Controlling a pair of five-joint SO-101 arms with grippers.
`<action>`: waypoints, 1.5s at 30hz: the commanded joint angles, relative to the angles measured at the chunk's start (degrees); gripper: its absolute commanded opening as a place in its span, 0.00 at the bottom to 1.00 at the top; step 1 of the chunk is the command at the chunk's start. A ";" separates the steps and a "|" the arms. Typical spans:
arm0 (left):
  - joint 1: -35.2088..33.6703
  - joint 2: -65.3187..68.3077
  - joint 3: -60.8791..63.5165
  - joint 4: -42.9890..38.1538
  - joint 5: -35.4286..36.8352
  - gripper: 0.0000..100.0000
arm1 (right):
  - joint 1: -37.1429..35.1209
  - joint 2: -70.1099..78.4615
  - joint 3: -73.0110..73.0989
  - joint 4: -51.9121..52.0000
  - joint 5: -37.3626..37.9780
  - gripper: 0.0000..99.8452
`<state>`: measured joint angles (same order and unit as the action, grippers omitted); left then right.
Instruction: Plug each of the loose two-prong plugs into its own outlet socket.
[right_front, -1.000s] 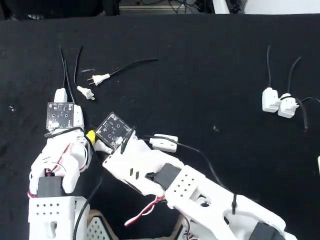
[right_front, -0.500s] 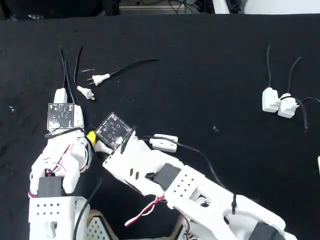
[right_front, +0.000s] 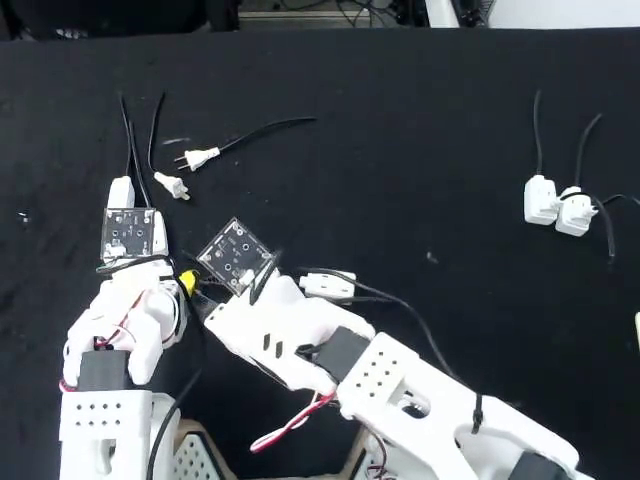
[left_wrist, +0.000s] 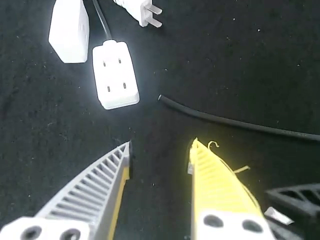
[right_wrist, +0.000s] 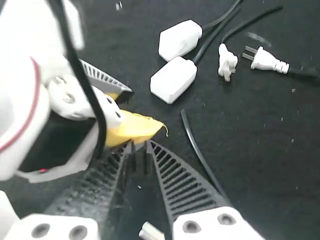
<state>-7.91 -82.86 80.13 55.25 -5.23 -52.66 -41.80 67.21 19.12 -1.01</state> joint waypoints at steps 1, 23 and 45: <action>-1.10 -0.53 -1.19 -0.53 -0.18 0.20 | 3.08 1.63 -3.74 1.85 2.37 0.01; -14.20 -0.44 -8.66 4.40 2.02 0.20 | 7.12 29.93 -22.99 30.42 49.14 0.13; -14.20 -0.44 -8.66 4.48 2.02 0.20 | 7.12 27.91 -18.95 34.20 44.57 0.05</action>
<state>-21.71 -82.86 75.56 59.56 -3.56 -46.42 -11.03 46.55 55.52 44.53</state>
